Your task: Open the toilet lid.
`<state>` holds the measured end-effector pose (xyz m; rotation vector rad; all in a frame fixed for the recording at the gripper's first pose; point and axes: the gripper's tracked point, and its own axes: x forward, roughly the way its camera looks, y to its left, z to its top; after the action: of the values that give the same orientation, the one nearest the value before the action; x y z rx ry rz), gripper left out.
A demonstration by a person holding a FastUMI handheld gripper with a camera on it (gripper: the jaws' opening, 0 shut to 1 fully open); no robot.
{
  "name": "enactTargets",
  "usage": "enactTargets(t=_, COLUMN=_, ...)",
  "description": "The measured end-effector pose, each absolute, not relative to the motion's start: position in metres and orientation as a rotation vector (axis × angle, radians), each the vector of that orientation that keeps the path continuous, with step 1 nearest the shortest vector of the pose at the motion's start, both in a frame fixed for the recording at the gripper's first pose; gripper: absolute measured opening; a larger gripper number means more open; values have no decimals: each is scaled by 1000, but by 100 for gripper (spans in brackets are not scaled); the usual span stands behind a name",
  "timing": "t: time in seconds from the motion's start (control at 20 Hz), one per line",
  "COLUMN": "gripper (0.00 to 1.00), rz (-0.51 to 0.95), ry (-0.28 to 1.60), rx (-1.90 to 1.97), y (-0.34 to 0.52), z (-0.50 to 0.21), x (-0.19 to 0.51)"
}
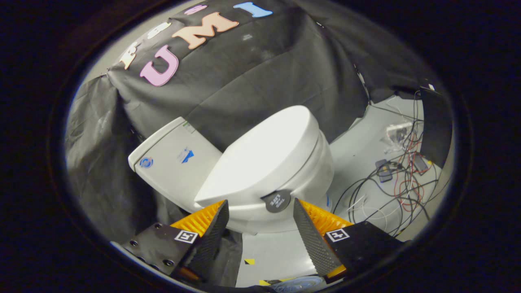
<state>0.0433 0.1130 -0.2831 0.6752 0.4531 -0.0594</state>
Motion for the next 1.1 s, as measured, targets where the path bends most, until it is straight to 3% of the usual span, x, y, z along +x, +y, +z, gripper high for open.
enactTargets(t=0.45, gripper=96, rz=-187, ry=425, rx=1151, y=89, z=-329, x=85)
enactTargets(t=0.65, gripper=69, rz=-114, ry=400, rx=1247, y=102, z=-327, x=97)
enactTargets(t=0.75, gripper=16, rz=-139, ry=369, rx=1244, y=100, z=-323, x=102)
enactTargets(t=0.85, gripper=13, rz=-108, ry=349, rx=1222, y=99, z=-318, x=98)
enactTargets(t=1.0, gripper=1, rz=-126, ry=326, rx=1224, y=95, z=-315, x=101)
enactTargets(t=1.1, gripper=1, rz=-133, ry=341, rx=1209, y=95, z=-313, x=102)
